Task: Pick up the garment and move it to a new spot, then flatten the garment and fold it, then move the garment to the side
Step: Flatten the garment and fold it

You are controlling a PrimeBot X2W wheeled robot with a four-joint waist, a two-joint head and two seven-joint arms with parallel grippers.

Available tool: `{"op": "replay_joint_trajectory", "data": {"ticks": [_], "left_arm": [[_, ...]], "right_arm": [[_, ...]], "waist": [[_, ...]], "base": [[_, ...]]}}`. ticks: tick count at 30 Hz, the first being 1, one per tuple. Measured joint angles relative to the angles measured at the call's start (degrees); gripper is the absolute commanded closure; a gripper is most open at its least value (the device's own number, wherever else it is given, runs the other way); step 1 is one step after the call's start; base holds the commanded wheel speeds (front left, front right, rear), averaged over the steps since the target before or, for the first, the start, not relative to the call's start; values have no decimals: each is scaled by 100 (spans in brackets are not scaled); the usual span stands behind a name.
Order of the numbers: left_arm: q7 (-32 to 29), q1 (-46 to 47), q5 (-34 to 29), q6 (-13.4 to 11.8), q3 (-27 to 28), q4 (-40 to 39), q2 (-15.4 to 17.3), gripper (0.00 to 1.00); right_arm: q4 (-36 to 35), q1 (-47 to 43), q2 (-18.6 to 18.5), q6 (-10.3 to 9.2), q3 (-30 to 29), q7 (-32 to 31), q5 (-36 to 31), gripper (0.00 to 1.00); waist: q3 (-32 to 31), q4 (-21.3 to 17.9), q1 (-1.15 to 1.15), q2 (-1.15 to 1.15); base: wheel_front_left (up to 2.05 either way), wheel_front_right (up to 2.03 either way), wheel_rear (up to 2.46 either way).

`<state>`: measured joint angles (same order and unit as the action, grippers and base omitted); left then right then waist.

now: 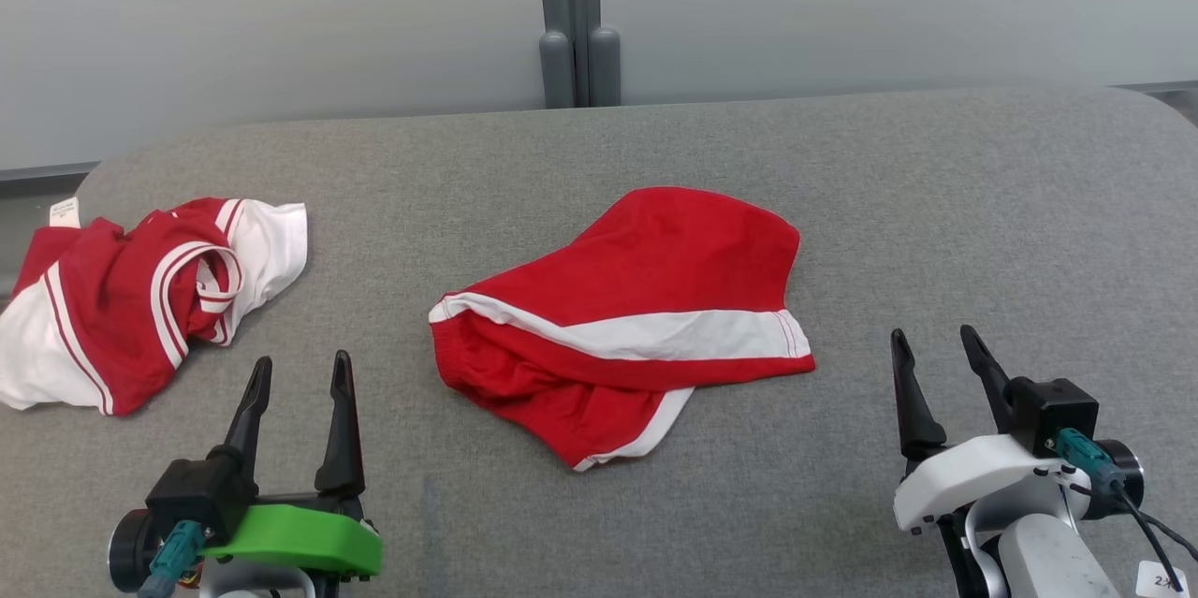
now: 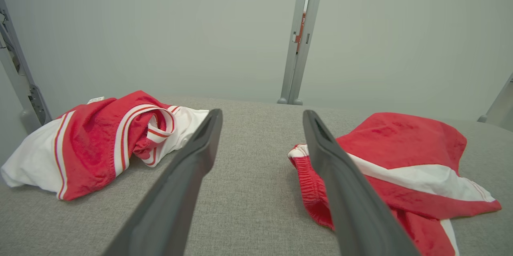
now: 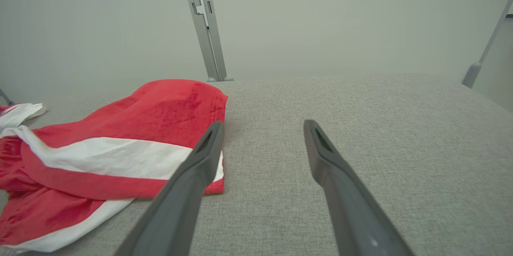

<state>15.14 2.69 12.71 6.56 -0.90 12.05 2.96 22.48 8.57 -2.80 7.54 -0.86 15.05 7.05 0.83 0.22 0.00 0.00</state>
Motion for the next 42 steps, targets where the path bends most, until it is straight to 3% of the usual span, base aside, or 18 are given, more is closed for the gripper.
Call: {"op": "replay_joint_trajectory", "data": {"ticks": [13,18,23,34,42], "left_arm": [[0,61,180,47,-191,449,-10,0],[-25,693,318,47,-485,1245,-11,0],[-679,1655,834,36,-780,2067,-20,0],[-1703,2835,1895,-546,-1160,2959,-21,0],[-1969,3002,2329,-709,-1424,3112,-19,0]], "right_arm": [[129,200,-7,-1,292,-47,352,0],[225,750,-3,-1,748,-772,664,0],[476,1282,-37,-1,1003,-1814,1007,0],[615,1935,-168,-1,1447,-2366,1252,0],[676,1906,-209,-1,1392,-2457,1315,0]], "waist": [[54,-56,0,0],[190,-61,0,0],[401,-42,0,0],[968,-62,0,0],[1158,-94,0,0]], "base": [[0,0,0],[0,0,0],[0,0,0],[0,0,0],[0,0,0]]}}
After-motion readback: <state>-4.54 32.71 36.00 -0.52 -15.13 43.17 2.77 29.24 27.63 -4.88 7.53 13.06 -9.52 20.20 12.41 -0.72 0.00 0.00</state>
